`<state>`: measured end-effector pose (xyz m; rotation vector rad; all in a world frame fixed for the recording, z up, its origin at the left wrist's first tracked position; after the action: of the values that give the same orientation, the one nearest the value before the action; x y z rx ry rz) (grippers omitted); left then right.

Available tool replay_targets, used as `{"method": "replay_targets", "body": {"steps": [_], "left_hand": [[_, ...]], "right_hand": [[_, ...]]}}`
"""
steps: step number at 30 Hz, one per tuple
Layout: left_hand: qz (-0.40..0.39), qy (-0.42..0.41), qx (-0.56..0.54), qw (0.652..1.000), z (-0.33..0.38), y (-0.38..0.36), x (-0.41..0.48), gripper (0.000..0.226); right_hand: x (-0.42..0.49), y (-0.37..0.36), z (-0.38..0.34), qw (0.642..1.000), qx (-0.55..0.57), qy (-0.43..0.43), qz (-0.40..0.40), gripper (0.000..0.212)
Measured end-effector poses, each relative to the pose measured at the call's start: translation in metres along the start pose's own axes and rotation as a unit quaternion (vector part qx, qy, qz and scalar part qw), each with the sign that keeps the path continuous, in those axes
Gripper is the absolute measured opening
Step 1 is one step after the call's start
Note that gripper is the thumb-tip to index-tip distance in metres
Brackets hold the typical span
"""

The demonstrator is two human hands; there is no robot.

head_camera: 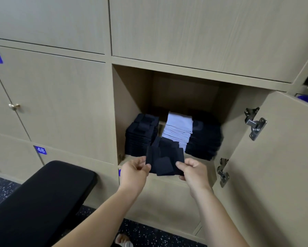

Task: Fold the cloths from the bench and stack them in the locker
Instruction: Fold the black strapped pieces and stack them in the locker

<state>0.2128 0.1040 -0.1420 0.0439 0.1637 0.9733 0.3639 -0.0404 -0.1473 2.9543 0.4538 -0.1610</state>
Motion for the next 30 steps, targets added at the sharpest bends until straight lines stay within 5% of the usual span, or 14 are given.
{"method": "replay_targets", "body": {"steps": [11, 18, 30], "left_hand": [[-0.013, -0.147, 0.162, 0.976, 0.014, -0.029, 0.073, 0.042], [-0.02, -0.196, 0.344, 0.918, -0.012, -0.031, 0.1, 0.047], [-0.028, -0.193, 0.381, 0.904, -0.044, -0.034, 0.114, 0.05]], "right_hand": [[0.082, -0.025, -0.016, 0.995, 0.082, 0.004, 0.048, 0.013], [0.118, -0.035, -0.007, 0.988, 0.114, -0.044, 0.092, 0.025], [0.136, -0.048, 0.014, 0.993, 0.042, -0.045, 0.097, 0.024]]}}
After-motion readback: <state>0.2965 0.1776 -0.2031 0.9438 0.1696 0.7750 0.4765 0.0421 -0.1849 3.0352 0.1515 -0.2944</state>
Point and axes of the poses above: each hand's wrist, its own x-axis towards the middle knuckle, its own y-axis out of the back of the hand, z = x × y, the point moved 7 cm from there along x, towards the middle knuckle, and after that the axes turned 4 degrees about z, right-handed, at the moved point
